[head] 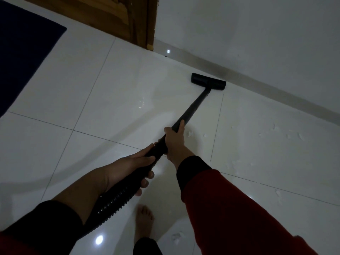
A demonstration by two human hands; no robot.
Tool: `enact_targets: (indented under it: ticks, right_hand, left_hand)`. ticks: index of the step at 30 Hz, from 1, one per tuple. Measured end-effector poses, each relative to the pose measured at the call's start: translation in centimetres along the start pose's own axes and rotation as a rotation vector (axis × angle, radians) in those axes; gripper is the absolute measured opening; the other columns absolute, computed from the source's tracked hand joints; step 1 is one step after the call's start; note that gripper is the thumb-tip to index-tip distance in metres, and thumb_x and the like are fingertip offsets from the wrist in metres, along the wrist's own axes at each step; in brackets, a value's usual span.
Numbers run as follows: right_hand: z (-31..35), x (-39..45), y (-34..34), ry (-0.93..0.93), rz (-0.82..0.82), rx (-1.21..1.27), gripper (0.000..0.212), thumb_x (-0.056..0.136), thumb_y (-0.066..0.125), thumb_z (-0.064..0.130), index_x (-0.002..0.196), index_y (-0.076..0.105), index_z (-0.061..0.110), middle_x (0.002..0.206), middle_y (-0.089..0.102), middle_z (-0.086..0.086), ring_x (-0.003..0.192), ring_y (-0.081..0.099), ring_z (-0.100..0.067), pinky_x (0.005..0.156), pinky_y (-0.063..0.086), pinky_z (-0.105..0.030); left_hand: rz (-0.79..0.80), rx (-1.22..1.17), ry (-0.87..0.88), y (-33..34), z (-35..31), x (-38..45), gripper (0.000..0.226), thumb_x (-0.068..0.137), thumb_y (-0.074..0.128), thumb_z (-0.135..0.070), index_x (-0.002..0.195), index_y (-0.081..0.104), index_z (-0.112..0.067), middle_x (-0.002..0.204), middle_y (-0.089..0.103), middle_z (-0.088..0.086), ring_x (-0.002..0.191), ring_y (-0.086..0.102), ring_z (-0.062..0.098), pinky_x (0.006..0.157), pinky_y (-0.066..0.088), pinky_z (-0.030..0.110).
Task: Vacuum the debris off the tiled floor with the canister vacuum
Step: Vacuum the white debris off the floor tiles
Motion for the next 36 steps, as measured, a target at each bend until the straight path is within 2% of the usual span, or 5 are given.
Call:
enact_targets:
  ticks: [7, 11, 28, 31, 36]
  right_hand:
    - [0.0, 0.0, -1.3, 0.003, -0.008, 0.033, 0.077, 0.083, 0.051, 0.02, 0.133, 0.015, 0.065, 0.109, 0.052, -0.016, 0.073, 0.059, -0.027, 0.065, 0.057, -0.043]
    - [-0.3, 0.0, -2.0, 0.008, -0.033, 0.034, 0.077, 0.082, 0.052, 0.02, 0.133, 0.016, 0.065, 0.107, 0.053, -0.015, 0.08, 0.057, -0.03, 0.076, 0.056, -0.05]
    - [-6.0, -6.9, -1.3, 0.03, -0.017, 0.027, 0.076, 0.089, 0.05, 0.017, 0.14, 0.011, 0.06, 0.093, 0.043, 0.002, 0.085, 0.057, -0.025, 0.053, 0.052, -0.034]
    - [-8.2, -9.0, -1.1, 0.033, -0.017, 0.008, 0.077, 0.089, 0.049, 0.017, 0.14, 0.011, 0.059, 0.097, 0.046, -0.002, 0.082, 0.057, -0.024, 0.05, 0.051, -0.032]
    - [-12.8, -12.9, -0.4, 0.035, -0.014, -0.003, 0.077, 0.09, 0.049, 0.017, 0.141, 0.01, 0.059, 0.104, 0.051, -0.009, 0.076, 0.057, -0.024, 0.05, 0.051, -0.032]
  left_hand:
    - [-0.001, 0.008, -0.013, 1.3, 0.2, 0.3, 0.041, 0.093, 0.052, -0.029, 0.125, 0.047, -0.056, 0.073, 0.055, 0.007, 0.047, 0.051, 0.015, 0.044, 0.046, 0.025]
    - [0.007, 0.003, -0.027, 1.8, 0.4, 0.5, 0.042, 0.093, 0.051, -0.029, 0.126, 0.046, -0.055, 0.07, 0.055, 0.006, 0.047, 0.051, 0.015, 0.044, 0.046, 0.024]
    - [0.052, -0.013, -0.057, 0.8, 5.8, -6.1, 0.039, 0.088, 0.056, -0.03, 0.119, 0.053, -0.054, 0.064, 0.057, 0.004, 0.046, 0.05, 0.016, 0.044, 0.045, 0.025]
    - [0.07, -0.039, -0.059, 0.3, 7.9, -8.1, 0.044, 0.082, 0.059, -0.03, 0.119, 0.053, -0.053, 0.064, 0.057, 0.006, 0.046, 0.05, 0.016, 0.043, 0.045, 0.025]
    - [0.059, -0.022, -0.067, -0.9, 12.4, -11.9, 0.034, 0.092, 0.052, -0.027, 0.116, 0.055, -0.05, 0.063, 0.059, 0.006, 0.046, 0.051, 0.016, 0.043, 0.046, 0.025]
Point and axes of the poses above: each hand's wrist, its own x-axis towards the middle knuckle, its own y-axis out of the palm, z = x × y, the point moved 2 cm from there along x, towards the middle knuckle
